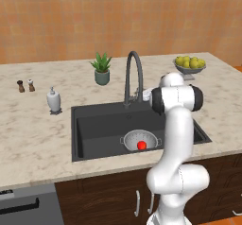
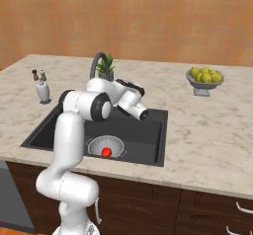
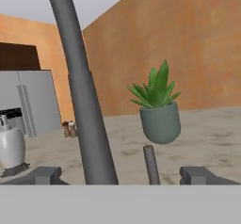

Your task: Put the colander in the sink, put the apple in the colander, and turn on the sink faucet and pour water over the colander.

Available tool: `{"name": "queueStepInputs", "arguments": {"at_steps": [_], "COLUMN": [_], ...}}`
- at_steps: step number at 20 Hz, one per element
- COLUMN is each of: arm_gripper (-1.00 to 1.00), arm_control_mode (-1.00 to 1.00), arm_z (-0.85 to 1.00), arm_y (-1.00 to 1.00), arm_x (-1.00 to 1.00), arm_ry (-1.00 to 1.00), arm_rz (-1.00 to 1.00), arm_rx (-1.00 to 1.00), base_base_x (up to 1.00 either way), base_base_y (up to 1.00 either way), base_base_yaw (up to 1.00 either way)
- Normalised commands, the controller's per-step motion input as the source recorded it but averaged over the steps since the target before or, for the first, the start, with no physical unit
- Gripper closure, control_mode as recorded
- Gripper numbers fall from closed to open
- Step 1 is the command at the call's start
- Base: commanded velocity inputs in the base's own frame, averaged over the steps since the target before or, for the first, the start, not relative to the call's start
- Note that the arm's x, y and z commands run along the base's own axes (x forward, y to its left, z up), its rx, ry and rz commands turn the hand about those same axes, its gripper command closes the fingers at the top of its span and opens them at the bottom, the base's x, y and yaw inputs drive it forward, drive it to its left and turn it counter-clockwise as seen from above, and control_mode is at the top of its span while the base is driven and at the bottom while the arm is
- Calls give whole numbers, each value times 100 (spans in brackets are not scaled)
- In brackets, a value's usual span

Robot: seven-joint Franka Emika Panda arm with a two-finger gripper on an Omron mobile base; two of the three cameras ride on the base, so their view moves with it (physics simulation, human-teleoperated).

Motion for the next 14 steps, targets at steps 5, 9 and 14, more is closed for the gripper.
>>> {"name": "queueStepInputs", "arguments": {"at_steps": [5,9,14], "arm_gripper": [-100,-100,-100], "arm_control_mode": [-100,-100,-100], "arm_z": [-18,-13,-11], "arm_y": [0,0,0], "arm_x": [43,38,41], "arm_ry": [1,2,4], "arm_rz": [0,0,0], "arm_rx": [0,0,0], "base_base_x": [0,0,0], "base_base_y": [0,0,0], "base_base_yaw": [0,0,0]}}
